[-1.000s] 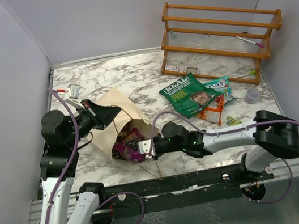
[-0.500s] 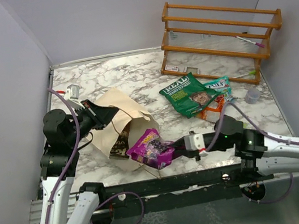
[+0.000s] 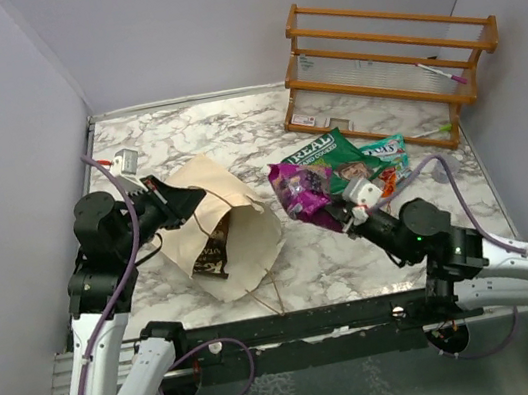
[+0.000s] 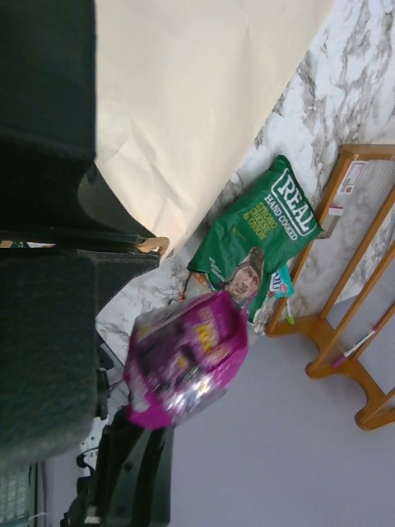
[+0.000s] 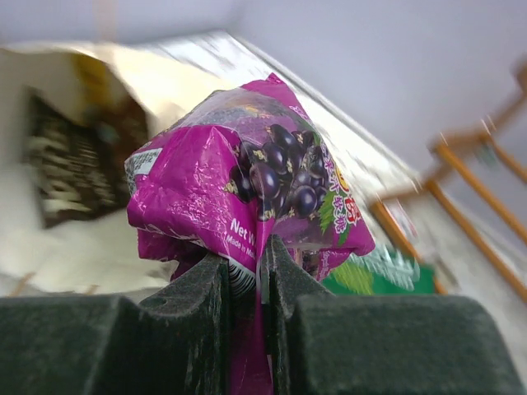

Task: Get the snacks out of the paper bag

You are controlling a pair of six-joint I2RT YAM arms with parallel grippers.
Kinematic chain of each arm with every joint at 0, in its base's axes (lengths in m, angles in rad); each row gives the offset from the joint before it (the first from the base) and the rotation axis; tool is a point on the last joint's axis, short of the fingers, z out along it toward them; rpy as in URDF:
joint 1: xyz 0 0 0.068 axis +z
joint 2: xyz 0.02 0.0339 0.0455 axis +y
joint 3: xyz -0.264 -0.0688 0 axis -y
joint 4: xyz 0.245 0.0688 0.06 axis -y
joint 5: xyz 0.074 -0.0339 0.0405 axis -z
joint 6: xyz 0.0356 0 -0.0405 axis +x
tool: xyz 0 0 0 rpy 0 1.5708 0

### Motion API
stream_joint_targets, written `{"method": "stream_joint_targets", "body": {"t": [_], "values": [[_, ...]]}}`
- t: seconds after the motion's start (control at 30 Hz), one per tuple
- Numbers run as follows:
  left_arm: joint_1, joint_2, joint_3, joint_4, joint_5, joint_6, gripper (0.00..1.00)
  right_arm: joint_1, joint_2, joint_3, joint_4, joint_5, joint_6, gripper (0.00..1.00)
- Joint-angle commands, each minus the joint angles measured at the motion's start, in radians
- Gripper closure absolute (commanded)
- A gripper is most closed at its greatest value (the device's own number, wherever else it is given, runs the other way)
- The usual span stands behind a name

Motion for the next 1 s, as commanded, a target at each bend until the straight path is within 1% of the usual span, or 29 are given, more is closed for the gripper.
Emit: {"method": "stream_joint_targets", "body": {"t": [0.0, 0.07, 0.13, 0.23, 0.33, 0.4, 0.47, 0.63, 0.7, 0.8, 0.9, 0.93, 0.97], "values": [[0.0, -0.005, 0.045, -0.015, -0.032, 0.022, 1.0, -0.001, 0.079, 0.015, 0.055, 0.515, 0.213, 0.99], [0.0, -0.005, 0.046, -0.016, -0.031, 0.022, 1.0, -0.001, 0.098, -0.001, -0.006, 0.547, 0.362, 0.99], [0.0, -0.001, 0.046, -0.014, -0.032, 0.022, 1.0, 0.0, 0.111, -0.028, -0.065, 0.528, 0.532, 0.99], [0.0, 0.003, 0.047, -0.014, -0.03, 0.022, 1.0, 0.0, 0.139, -0.065, -0.143, 0.483, 0.743, 0.98], [0.0, 0.008, 0.047, -0.013, -0.027, 0.022, 1.0, -0.001, 0.167, -0.071, -0.276, 0.464, 0.972, 0.99], [0.0, 0.007, 0.048, -0.014, -0.025, 0.022, 1.0, -0.001, 0.184, -0.072, -0.381, 0.45, 1.088, 0.98], [0.001, 0.006, 0.049, -0.017, -0.024, 0.025, 1.0, -0.001, 0.19, -0.075, -0.461, 0.438, 1.167, 0.99], [0.001, -0.005, 0.044, -0.015, -0.025, 0.021, 1.0, -0.001, 0.184, -0.099, -0.594, 0.433, 1.237, 0.99], [0.0, -0.013, 0.037, -0.008, -0.025, 0.014, 1.0, 0.0, 0.181, -0.11, -0.618, 0.461, 1.252, 0.99], [0.0, -0.024, 0.03, -0.007, -0.026, 0.009, 1.0, 0.0, 0.201, -0.115, -0.644, 0.56, 1.277, 0.98], [0.0, -0.029, 0.03, -0.017, -0.028, 0.01, 1.0, 0.0, 0.25, -0.117, -0.747, 0.644, 1.458, 0.98], [0.0, -0.031, 0.031, -0.02, -0.03, 0.011, 1.0, 0.0, 0.271, -0.115, -0.803, 0.667, 1.539, 0.97], [0.0, -0.03, 0.034, -0.021, -0.029, 0.01, 1.0, 0.0, 0.291, -0.11, -0.876, 0.691, 1.66, 0.95]]}}
